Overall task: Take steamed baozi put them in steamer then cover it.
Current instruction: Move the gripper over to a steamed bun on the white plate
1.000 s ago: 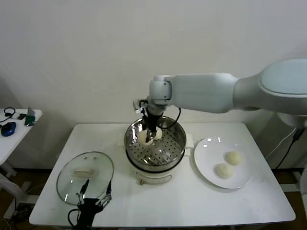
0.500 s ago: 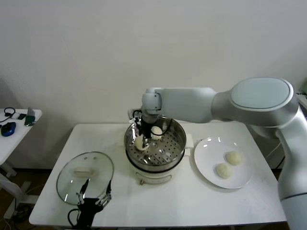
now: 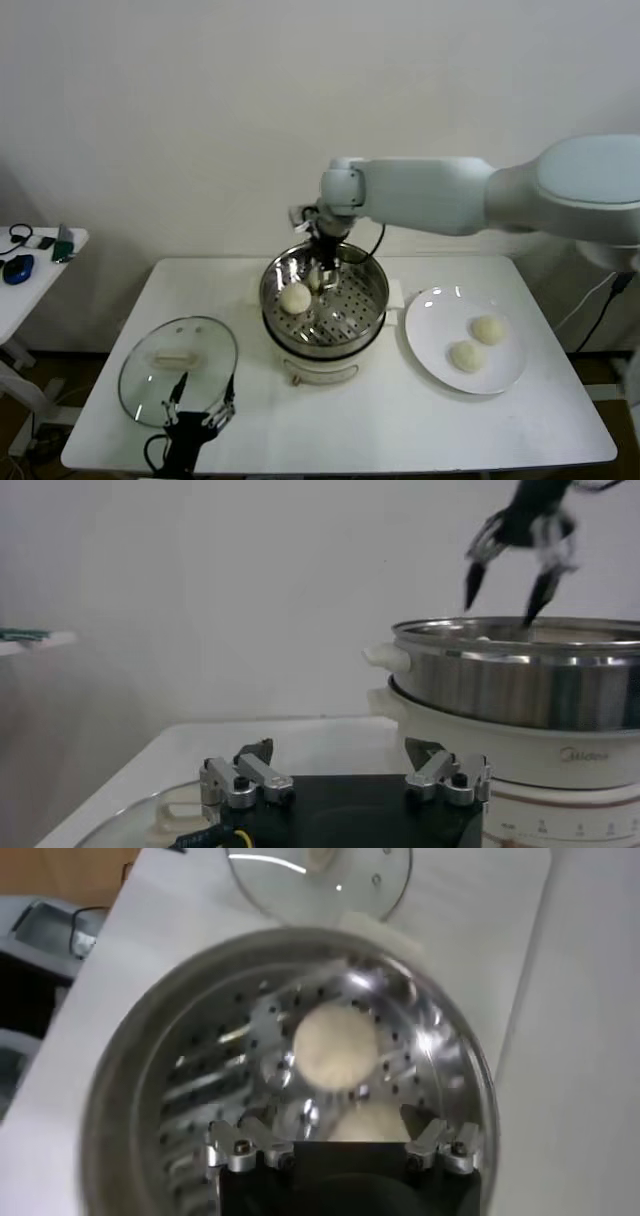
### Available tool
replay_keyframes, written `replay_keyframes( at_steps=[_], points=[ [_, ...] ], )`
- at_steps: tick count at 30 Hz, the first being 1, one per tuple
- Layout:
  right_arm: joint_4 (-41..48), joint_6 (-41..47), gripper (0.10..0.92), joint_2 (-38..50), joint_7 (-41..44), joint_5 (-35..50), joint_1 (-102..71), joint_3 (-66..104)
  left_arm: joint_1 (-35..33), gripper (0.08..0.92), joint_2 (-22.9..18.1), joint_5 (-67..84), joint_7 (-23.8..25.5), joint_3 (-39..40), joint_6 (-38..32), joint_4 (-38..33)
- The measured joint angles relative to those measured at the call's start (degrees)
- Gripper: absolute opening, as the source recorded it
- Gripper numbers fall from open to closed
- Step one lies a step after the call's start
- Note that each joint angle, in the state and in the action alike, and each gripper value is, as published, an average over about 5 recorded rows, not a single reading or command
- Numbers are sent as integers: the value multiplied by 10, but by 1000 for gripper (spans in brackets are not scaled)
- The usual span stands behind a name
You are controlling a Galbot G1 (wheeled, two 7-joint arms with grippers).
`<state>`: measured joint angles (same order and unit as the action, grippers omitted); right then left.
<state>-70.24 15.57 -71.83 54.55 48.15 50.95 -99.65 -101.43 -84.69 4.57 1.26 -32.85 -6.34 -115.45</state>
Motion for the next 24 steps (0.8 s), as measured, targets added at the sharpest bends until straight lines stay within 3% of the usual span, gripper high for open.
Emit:
replay_keyframes(
  at_steps=[11,24],
  points=[
    [-119,-7,823,204,-2,-85,48,-86,-2,823,-4,-4,1,1,0,-1],
    [-117,7,823,322,-31,-211,-90,-35,-3,823,-9,-9,1,-3,-1,-1]
  ],
)
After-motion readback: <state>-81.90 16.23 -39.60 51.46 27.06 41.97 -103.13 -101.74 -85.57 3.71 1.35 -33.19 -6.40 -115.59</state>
